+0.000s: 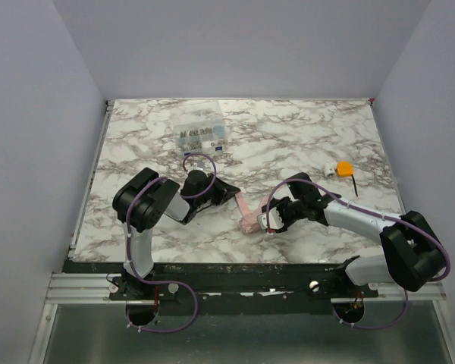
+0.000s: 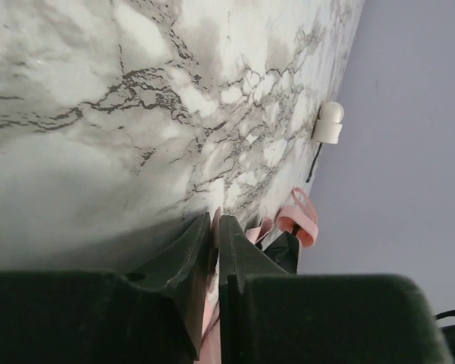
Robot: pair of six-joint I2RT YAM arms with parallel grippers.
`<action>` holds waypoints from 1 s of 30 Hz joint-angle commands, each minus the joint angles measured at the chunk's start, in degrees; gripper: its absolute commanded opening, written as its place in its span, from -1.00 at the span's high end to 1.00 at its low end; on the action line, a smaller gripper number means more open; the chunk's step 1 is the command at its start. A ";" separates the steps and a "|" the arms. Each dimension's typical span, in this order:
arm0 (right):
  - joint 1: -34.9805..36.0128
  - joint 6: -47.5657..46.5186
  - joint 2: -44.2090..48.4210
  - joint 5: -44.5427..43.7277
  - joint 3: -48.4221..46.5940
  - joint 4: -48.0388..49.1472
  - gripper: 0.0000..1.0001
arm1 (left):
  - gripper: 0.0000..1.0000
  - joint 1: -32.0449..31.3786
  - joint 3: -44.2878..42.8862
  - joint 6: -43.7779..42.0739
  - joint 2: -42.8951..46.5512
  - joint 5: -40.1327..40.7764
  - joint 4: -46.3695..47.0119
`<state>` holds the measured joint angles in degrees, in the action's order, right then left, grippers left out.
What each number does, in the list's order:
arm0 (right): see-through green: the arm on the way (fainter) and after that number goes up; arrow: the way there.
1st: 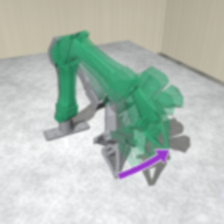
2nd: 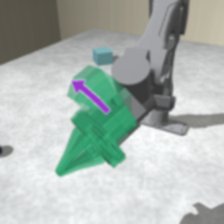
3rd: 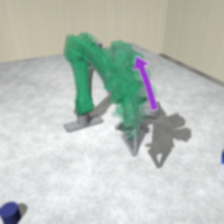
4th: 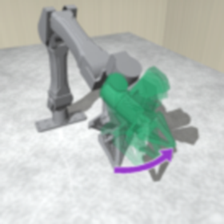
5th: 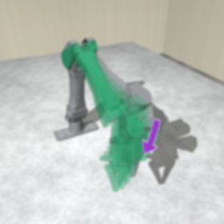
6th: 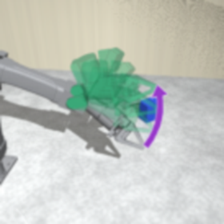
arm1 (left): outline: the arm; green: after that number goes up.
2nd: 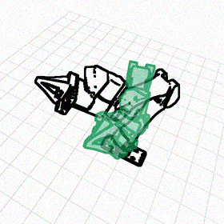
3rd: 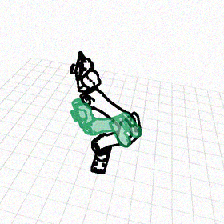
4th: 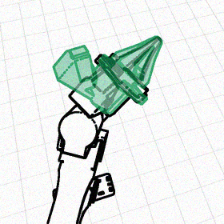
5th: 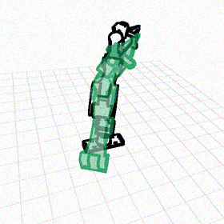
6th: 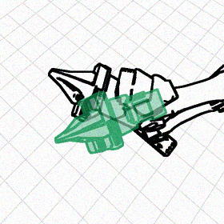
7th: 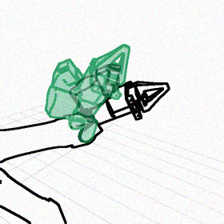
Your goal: Put away the umbrella
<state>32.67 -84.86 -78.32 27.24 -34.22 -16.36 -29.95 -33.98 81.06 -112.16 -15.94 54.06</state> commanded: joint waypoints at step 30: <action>0.43 9.54 -16.33 4.05 -7.23 -20.93 0.99 | 1.00 -4.90 11.76 -19.69 8.39 -18.49 37.12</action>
<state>32.51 -78.87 -87.94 31.00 -44.34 -24.08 -33.63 -22.48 66.32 -104.05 -29.58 81.28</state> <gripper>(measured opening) 0.427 0.011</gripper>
